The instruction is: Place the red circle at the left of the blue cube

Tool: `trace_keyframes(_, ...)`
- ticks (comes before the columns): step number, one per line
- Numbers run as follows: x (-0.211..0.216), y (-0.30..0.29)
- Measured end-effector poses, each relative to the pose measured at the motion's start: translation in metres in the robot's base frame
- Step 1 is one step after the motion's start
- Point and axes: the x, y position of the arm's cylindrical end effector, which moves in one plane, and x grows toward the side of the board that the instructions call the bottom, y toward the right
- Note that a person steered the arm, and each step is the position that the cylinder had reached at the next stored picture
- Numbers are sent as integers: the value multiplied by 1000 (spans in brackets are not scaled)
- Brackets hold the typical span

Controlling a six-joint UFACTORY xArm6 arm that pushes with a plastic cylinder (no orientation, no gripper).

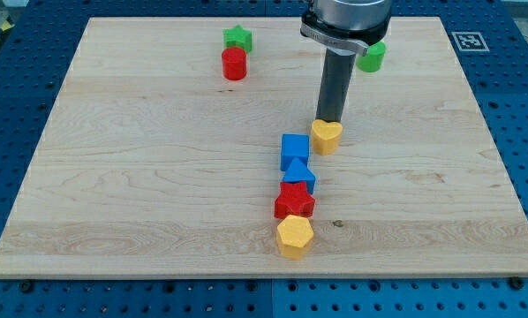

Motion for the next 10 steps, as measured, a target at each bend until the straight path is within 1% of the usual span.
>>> trace_keyframes(3, 25, 0)
trace_keyframes(6, 28, 0)
trace_keyframes(8, -33, -7)
trace_keyframes(9, -42, -8)
trace_keyframes(10, -50, -25)
